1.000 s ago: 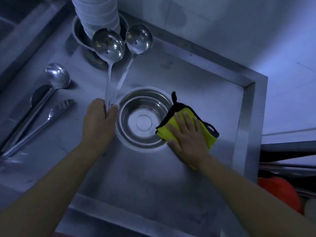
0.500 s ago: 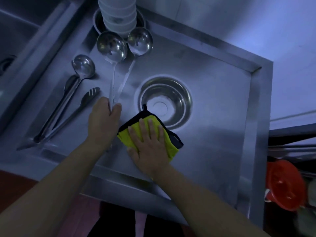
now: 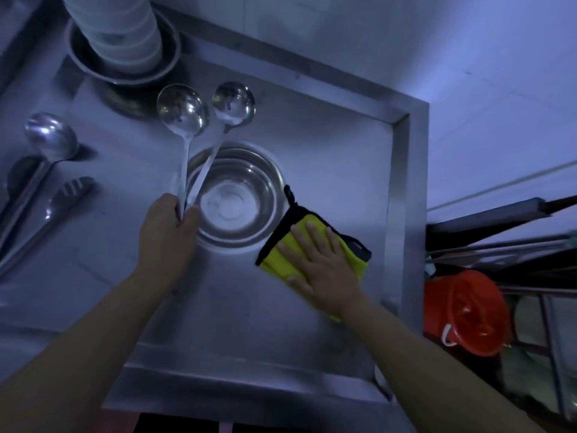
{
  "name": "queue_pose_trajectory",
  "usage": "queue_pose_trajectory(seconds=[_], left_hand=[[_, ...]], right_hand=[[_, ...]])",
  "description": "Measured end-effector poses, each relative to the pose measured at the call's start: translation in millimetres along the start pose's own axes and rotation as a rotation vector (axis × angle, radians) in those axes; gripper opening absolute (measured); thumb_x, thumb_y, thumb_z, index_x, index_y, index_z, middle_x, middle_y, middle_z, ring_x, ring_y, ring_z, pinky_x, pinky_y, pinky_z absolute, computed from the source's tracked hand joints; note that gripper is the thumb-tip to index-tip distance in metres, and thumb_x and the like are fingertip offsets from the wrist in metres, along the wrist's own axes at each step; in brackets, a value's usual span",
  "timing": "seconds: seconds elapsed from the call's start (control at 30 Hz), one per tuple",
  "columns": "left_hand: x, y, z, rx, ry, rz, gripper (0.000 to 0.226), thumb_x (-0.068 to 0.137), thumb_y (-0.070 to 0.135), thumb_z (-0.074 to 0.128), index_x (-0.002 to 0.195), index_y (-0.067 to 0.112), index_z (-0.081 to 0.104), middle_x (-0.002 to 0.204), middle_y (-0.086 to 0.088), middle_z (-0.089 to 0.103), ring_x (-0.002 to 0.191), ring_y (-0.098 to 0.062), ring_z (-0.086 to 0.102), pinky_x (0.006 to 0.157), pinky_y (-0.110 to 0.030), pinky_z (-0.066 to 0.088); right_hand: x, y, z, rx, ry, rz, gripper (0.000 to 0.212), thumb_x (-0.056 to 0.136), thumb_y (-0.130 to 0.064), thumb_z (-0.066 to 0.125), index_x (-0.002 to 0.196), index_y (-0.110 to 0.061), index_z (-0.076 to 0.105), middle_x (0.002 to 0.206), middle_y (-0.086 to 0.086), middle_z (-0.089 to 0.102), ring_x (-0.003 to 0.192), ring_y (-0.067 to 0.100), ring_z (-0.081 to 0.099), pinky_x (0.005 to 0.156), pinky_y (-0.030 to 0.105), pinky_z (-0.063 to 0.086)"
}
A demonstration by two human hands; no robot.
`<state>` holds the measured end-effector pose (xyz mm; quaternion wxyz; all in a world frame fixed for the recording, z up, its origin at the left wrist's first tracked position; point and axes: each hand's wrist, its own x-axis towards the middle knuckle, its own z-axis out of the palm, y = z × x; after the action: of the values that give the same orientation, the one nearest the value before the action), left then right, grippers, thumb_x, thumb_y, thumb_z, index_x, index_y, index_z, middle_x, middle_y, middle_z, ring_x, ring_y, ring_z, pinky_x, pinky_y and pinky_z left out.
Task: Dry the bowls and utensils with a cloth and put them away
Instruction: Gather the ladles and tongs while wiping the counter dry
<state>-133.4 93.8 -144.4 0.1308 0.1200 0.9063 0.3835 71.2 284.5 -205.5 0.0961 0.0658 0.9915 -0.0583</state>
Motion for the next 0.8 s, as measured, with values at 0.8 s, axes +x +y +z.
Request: queue_pose_trajectory(seconds=[0.8], left_hand=[[-21.3, 66.8, 92.7, -0.060, -0.006, -0.065, 0.021, 0.093, 0.024, 0.050, 0.084, 0.006, 0.045, 0.065, -0.001, 0.044, 0.057, -0.017, 0.039, 0.053, -0.028, 0.033]], right_hand=[[66.2, 155.0, -25.7, -0.022, -0.007, 0.325, 0.069, 0.091, -0.062, 0.013, 0.153, -0.032, 0.005, 0.162, 0.007, 0.001, 0.148, 0.033, -0.002, 0.116, 0.053, -0.003]])
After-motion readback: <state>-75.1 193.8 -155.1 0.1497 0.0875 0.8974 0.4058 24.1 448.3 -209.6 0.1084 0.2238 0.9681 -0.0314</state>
